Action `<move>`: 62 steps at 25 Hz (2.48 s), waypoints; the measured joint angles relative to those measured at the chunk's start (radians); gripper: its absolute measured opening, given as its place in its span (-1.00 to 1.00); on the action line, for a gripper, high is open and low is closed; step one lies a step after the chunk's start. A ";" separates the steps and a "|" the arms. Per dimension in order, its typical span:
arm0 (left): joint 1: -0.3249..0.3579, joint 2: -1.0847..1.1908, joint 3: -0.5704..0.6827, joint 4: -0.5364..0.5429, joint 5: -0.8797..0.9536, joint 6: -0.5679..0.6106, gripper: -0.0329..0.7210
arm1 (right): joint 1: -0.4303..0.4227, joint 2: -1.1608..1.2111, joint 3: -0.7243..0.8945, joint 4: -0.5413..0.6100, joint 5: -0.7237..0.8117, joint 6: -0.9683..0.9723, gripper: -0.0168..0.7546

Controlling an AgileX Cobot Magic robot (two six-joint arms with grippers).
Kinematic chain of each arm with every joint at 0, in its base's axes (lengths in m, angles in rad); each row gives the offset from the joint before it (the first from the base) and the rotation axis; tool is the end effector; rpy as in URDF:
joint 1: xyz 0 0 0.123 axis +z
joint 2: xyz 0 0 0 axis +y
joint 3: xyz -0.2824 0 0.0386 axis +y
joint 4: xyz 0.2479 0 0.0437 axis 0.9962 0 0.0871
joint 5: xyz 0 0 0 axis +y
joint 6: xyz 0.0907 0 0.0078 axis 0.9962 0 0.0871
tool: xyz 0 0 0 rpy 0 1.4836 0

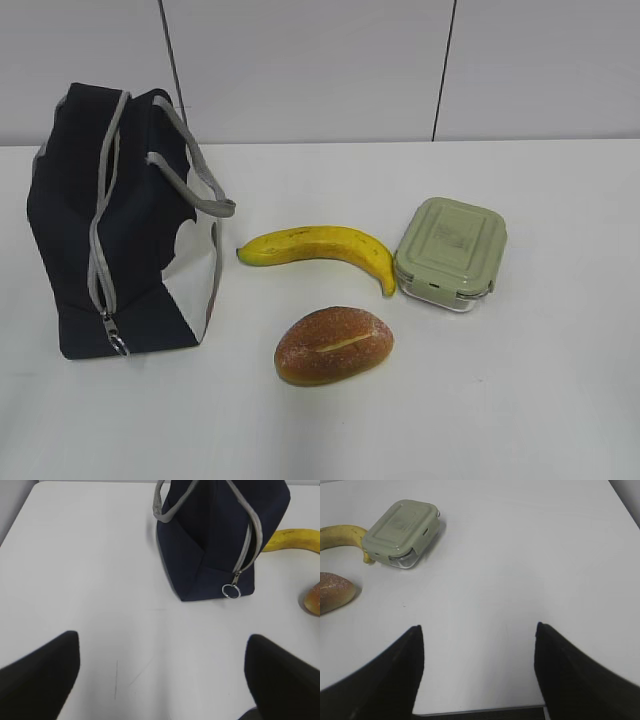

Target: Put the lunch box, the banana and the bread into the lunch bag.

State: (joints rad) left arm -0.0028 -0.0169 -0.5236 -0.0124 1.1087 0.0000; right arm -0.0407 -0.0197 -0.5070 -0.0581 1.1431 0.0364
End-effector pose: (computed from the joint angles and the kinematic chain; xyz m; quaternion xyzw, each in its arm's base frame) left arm -0.0123 -0.0010 0.2796 0.0017 0.8552 -0.0069 0.5183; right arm -0.0125 -0.0043 0.2725 0.0361 0.8663 -0.0300 0.4973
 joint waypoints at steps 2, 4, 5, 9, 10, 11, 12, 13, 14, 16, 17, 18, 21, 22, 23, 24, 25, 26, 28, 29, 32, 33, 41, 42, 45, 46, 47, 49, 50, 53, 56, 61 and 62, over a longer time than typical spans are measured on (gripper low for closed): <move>0.000 0.000 0.000 0.000 0.000 0.000 0.80 | 0.000 0.000 0.000 0.000 0.000 0.000 0.37; 0.000 0.000 0.000 0.000 0.000 0.000 0.80 | 0.000 0.000 0.000 0.000 0.000 0.000 0.37; 0.000 0.000 0.000 0.000 0.000 0.000 0.80 | 0.000 0.000 0.000 0.000 0.000 0.000 0.37; 0.000 0.000 0.000 0.000 0.000 0.000 0.78 | 0.000 0.000 0.000 0.000 0.000 0.000 0.37; 0.000 0.000 0.000 0.000 0.000 0.000 0.77 | 0.000 0.000 0.000 0.000 0.000 0.000 0.37; 0.000 0.000 0.000 0.000 0.000 0.000 0.76 | 0.000 0.000 0.000 0.000 0.000 0.000 0.37; 0.000 0.000 0.000 -0.001 0.000 0.000 0.73 | 0.000 0.000 0.000 0.000 0.000 0.000 0.37; 0.000 0.000 0.000 -0.005 0.000 0.000 0.70 | 0.000 0.000 0.000 0.000 0.000 0.000 0.37; 0.000 0.000 0.000 -0.012 0.000 0.000 0.68 | 0.000 0.000 0.000 0.000 0.000 0.000 0.37; 0.000 0.000 -0.003 -0.039 0.000 0.000 0.62 | 0.000 0.000 0.000 0.000 0.000 0.000 0.37; 0.000 0.002 -0.011 -0.049 0.001 0.000 0.62 | 0.000 0.000 0.000 0.000 0.000 0.000 0.37; 0.000 0.007 -0.025 -0.054 -0.001 0.000 0.61 | 0.000 0.000 0.000 0.000 0.000 0.000 0.37; 0.000 0.065 -0.085 -0.058 -0.016 0.000 0.60 | 0.000 0.000 0.000 0.000 0.000 0.000 0.37; 0.000 0.092 -0.110 -0.057 -0.030 0.000 0.60 | 0.000 0.000 0.000 0.000 0.000 0.000 0.37; 0.000 0.130 -0.131 -0.057 -0.046 0.000 0.60 | 0.000 0.000 0.000 0.000 0.000 0.000 0.37; 0.000 0.172 -0.157 -0.056 -0.058 0.000 0.60 | 0.000 0.000 0.000 0.000 0.000 0.000 0.37; 0.000 0.213 -0.182 -0.056 -0.069 0.000 0.60 | 0.000 0.000 0.000 0.000 0.000 0.000 0.37; 0.000 0.266 -0.205 -0.056 -0.079 0.000 0.60 | 0.000 0.000 0.000 0.000 0.000 0.000 0.37; 0.000 0.386 -0.262 -0.062 -0.087 0.000 0.60 | 0.000 0.000 0.000 0.000 0.000 0.000 0.37; 0.000 0.439 -0.292 -0.071 -0.088 0.000 0.60 | 0.000 0.000 0.000 0.000 0.000 0.000 0.37; 0.000 0.613 -0.385 -0.128 -0.093 0.000 0.60 | 0.000 0.000 0.000 0.000 0.000 0.000 0.37; 0.000 0.670 -0.413 -0.153 -0.094 0.000 0.60 | 0.000 0.000 0.000 0.000 0.000 0.000 0.37; 0.000 1.070 -0.654 -0.245 -0.099 0.000 0.57 | 0.000 0.000 0.000 0.000 0.000 0.000 0.37; 0.000 1.118 -0.679 -0.252 -0.100 0.000 0.56 | 0.000 0.000 0.000 0.000 0.000 0.000 0.37; 0.000 1.257 -0.747 -0.262 -0.089 0.000 0.51 | 0.000 0.000 0.000 0.000 0.000 0.000 0.37; 0.000 1.305 -0.769 -0.262 -0.082 0.000 0.50 | 0.000 0.000 0.000 0.000 0.000 0.000 0.37; 0.000 1.344 -0.789 -0.262 -0.077 0.000 0.49 | 0.000 0.000 0.000 0.000 0.000 0.000 0.37; 0.000 1.431 -0.825 -0.262 -0.073 0.000 0.48 | 0.000 0.000 0.000 0.000 0.000 0.000 0.37; 0.000 1.463 -0.843 -0.262 -0.073 0.000 0.48 | 0.000 0.000 0.000 0.000 0.000 0.000 0.37; 0.000 1.562 -0.891 -0.262 -0.073 0.000 0.47 | 0.000 0.000 0.000 0.000 0.000 0.000 0.37; 0.000 1.630 -0.930 -0.262 -0.076 0.000 0.43 | 0.000 0.000 0.000 0.000 0.000 0.000 0.37; 0.001 1.679 -0.945 -0.263 -0.102 0.000 0.02 | 0.000 0.000 0.000 0.000 0.000 0.000 0.37; 0.001 1.682 -0.945 -0.265 -0.107 0.000 -0.11 | 0.000 0.000 0.000 0.000 0.000 0.000 0.37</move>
State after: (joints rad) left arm -0.0020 1.6647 -1.4686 -0.2770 1.0021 0.0000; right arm -0.0407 -0.0197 -0.5070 -0.0581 1.1431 0.0364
